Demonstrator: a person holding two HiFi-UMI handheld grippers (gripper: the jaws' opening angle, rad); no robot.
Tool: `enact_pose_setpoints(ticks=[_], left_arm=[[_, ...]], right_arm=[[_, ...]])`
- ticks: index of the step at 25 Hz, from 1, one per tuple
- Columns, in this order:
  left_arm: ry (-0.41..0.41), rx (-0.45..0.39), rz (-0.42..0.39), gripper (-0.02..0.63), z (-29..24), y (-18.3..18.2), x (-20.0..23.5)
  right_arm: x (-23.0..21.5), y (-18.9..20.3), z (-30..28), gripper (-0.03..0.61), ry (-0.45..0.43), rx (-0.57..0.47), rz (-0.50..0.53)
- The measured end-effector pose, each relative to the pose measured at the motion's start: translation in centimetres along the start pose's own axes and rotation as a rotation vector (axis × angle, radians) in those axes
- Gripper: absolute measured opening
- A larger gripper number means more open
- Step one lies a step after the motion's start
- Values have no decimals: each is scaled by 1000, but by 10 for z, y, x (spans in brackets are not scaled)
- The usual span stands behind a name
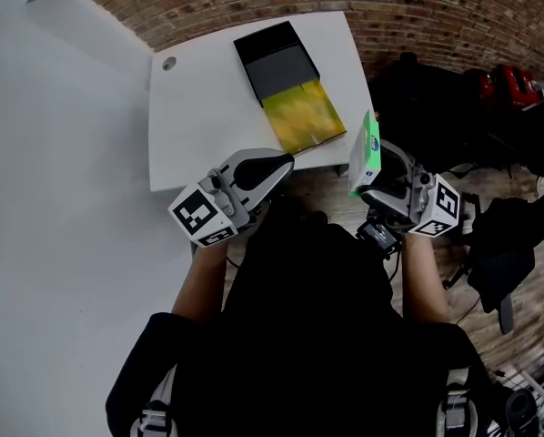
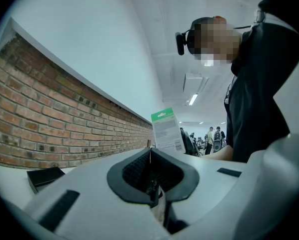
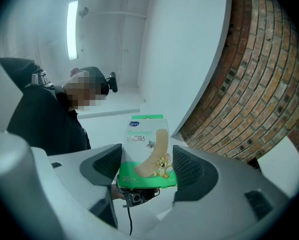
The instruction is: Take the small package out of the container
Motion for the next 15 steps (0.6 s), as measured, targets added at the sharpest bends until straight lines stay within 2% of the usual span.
enact_pose_setpoints(ticks=[15], left_arm=[[25,9,7,17,-16,5,4]], right_arm=[[-7,-5,8,324,2,-44,-23]])
Point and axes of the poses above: the fingertips, and each gripper's own axes: z backward along the fingers, x to its left, y out of its underside, the point moved 7 cm from there along z, backward along the fingers, and after that the axes turned 6 degrees about y, right-handed, at the moved point
